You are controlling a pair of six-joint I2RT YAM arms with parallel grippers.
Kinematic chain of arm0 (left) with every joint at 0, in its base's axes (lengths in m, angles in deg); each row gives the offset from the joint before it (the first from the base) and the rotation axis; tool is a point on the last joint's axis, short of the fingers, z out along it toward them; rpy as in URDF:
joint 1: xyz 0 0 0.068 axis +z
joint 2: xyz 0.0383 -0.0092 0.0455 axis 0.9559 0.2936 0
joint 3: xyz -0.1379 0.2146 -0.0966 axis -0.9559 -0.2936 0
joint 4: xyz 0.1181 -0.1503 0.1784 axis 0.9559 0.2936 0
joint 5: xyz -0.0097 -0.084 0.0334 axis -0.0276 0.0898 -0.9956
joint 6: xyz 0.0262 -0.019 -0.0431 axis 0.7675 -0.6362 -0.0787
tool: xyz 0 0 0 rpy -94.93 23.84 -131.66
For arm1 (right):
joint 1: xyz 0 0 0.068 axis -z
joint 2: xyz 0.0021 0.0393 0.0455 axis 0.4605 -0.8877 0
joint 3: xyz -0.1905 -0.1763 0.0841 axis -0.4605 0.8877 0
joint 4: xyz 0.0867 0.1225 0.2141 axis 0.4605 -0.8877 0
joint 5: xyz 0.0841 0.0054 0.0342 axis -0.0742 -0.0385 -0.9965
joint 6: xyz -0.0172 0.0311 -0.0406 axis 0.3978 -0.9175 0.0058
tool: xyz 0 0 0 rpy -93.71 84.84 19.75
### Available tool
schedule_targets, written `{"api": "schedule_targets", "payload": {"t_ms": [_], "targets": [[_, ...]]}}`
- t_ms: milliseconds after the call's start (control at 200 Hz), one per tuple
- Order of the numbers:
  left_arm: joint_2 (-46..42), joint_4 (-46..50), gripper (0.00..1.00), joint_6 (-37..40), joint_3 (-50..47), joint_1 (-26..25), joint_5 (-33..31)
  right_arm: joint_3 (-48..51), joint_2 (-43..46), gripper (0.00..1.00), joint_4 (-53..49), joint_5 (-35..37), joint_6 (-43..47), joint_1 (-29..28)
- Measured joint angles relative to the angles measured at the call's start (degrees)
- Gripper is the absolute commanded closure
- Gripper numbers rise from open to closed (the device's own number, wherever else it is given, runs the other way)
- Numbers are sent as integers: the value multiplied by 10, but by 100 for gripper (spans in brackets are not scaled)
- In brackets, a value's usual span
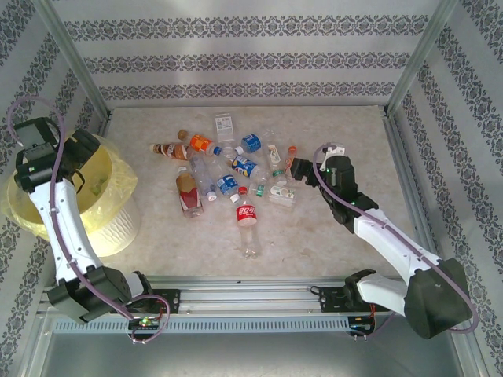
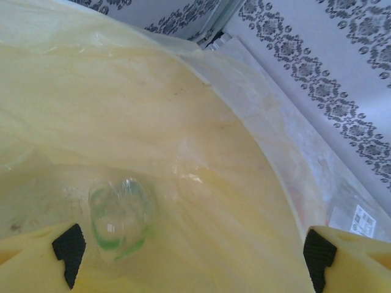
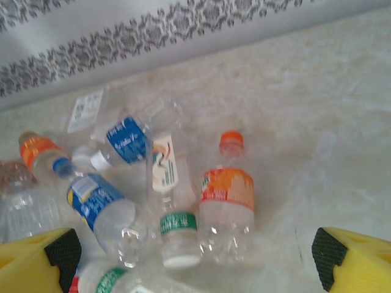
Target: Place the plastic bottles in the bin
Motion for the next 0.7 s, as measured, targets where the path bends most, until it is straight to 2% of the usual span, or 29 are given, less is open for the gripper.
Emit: {"api": "schedule_targets", "payload": {"t_ms": [165,240,340,555,699], "targets": [[-55,2,0,-9,0,-2,14,21,-14,2,-16,-76,66,-4],[-82,1,0,-11,0,-19,19,10,-39,2,-44,-111,112,-17],[-106,1,0,-12,5,-76,20,-26,-81,2,-94,-140,174,-37],[-94,-16,0,-15,19,-239,-4,-89,-141,2,-153,-157,295,-46],[-66,-40,0,-19,19,-296,-11,-121,-179,2,-190,-165,377,-46]]}}
